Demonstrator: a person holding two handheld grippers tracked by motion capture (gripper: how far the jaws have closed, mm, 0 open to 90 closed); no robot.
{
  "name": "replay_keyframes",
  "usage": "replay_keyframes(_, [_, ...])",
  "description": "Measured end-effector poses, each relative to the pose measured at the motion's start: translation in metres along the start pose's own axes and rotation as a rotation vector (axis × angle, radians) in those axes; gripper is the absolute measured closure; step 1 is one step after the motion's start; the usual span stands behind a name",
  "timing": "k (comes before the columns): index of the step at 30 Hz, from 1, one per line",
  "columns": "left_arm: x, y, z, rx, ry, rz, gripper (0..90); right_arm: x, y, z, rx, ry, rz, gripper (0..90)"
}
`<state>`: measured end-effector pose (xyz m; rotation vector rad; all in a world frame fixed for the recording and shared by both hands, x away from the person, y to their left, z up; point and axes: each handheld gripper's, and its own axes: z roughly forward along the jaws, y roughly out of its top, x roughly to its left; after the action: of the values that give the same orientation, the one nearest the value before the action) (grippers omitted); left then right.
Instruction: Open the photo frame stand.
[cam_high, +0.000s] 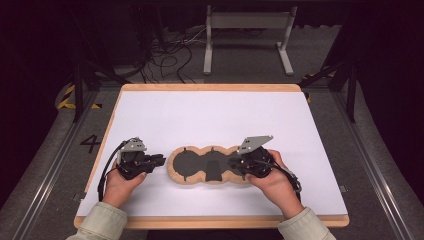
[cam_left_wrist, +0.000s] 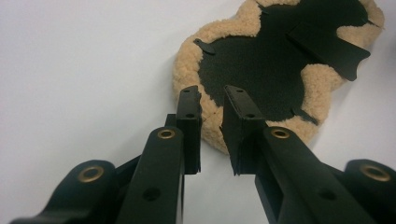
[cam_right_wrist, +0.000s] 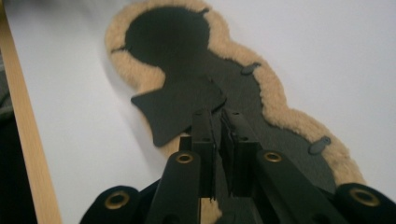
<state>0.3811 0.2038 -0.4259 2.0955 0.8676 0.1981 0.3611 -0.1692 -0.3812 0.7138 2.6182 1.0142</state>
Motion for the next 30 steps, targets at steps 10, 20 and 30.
replay_keyframes(10, [0.002, -0.002, -0.001, 0.009, 0.015, -0.003, 75.4, 0.012, -0.011, -0.004, 0.048, 0.101, -0.007, 90.0])
replay_keyframes(20, [0.001, 0.000, 0.008, 0.051, 0.020, 0.015, 74.9, 0.025, -0.017, 0.020, 0.126, 0.152, -0.060, 90.0])
replay_keyframes(30, [0.003, 0.000, 0.011, 0.061, 0.003, 0.005, 73.8, 0.022, -0.027, 0.043, 0.155, 0.178, -0.001, 90.0])
